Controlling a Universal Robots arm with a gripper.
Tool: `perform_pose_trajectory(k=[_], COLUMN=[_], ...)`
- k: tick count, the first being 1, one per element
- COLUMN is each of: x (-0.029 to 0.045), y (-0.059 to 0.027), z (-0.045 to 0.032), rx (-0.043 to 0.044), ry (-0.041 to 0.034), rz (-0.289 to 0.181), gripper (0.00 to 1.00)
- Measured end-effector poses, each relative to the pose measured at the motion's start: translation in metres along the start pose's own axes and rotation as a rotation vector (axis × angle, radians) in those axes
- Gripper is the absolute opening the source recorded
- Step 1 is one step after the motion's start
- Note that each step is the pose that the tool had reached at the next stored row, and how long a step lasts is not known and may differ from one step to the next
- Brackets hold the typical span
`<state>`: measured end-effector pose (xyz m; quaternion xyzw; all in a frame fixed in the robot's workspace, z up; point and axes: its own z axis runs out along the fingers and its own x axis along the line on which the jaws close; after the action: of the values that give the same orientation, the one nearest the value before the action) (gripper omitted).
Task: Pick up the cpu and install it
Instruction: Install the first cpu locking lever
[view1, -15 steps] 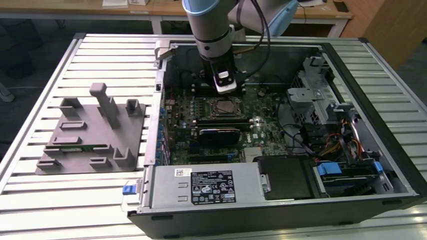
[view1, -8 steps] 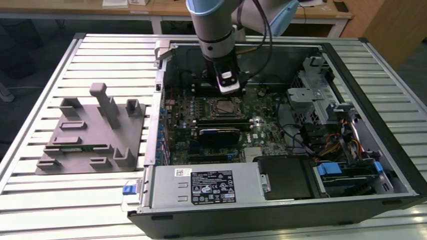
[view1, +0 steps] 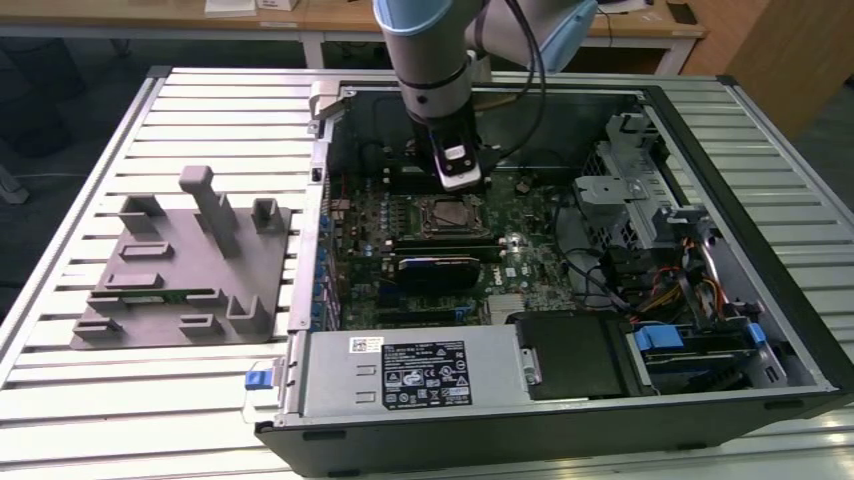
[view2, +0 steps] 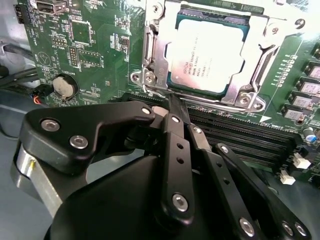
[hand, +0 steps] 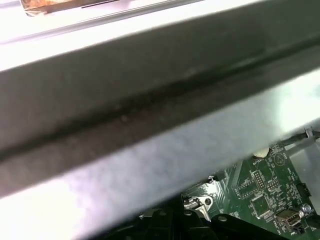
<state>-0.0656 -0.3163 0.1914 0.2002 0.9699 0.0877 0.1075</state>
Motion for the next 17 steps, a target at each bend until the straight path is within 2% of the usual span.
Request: perform_pose_trajectory(k=[9,17], x=[-0.0035,-0.0081], y=[-0.0060,-0.0157], z=[-0.0007,-0.0008], rx=[-0.0501,-0.0678], ry=[0.0206,0.0279], rz=[0.013,0.018], gripper=[0.11,0.11])
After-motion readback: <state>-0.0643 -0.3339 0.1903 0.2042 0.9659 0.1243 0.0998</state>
